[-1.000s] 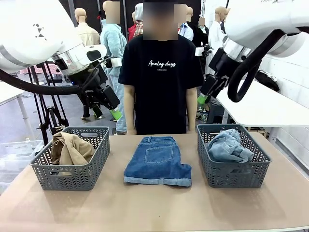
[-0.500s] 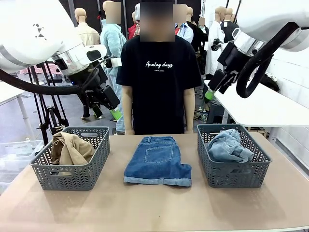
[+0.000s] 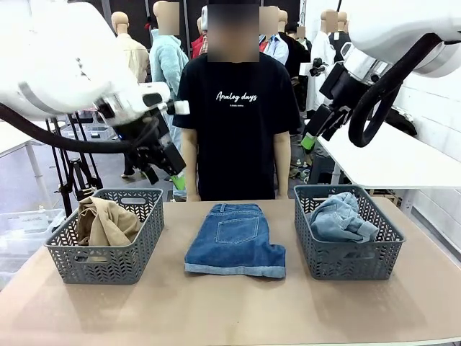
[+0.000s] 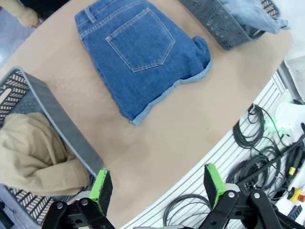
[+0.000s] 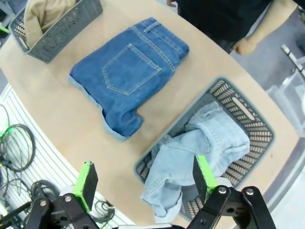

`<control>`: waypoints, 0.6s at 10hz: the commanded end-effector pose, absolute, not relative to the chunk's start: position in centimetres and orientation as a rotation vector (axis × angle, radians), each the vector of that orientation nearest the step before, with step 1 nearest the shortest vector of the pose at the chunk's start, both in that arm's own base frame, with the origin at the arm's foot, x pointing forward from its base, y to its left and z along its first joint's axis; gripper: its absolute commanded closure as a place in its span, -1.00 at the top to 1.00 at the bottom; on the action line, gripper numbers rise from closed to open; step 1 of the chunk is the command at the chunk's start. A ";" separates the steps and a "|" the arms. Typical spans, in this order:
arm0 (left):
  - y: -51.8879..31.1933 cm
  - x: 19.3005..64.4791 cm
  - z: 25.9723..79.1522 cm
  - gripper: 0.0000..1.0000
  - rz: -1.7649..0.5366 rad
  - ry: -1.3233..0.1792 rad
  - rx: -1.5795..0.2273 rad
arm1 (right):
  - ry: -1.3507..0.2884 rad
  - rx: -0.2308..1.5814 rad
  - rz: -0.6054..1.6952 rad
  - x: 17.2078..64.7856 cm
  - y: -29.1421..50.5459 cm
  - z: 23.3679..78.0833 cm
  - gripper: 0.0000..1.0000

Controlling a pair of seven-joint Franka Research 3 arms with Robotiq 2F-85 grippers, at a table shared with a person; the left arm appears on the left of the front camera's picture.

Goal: Sort the tops and bottoms.
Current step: Lift clothes from the center of the table with your left hand.

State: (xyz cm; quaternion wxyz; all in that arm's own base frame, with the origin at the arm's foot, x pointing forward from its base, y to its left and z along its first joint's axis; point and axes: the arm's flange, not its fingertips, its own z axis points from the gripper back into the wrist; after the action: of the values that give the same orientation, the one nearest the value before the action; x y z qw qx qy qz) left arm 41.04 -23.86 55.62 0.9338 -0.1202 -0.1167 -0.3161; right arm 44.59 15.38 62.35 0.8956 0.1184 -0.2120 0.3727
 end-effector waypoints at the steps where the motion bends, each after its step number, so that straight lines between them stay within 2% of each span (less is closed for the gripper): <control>1: -25.0 44.1 51.2 1.00 -0.599 -0.185 -0.211 | -0.443 0.242 0.772 44.8 15.5 62.3 1.00; 4: -27.0 46.6 45.8 1.00 -0.594 -0.103 -0.236 | -0.443 0.242 0.772 44.8 15.5 62.3 1.00; 6: -28.6 45.7 46.7 1.00 -0.624 -0.088 -0.174 | -0.443 0.242 0.772 44.8 15.5 62.3 1.00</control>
State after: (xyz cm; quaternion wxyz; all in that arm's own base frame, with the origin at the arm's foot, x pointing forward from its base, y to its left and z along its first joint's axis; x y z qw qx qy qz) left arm 46.17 -27.95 44.29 0.9444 -0.1113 -0.0403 -0.3067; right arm 44.69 15.40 62.39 0.8956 0.1185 -0.2123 0.3727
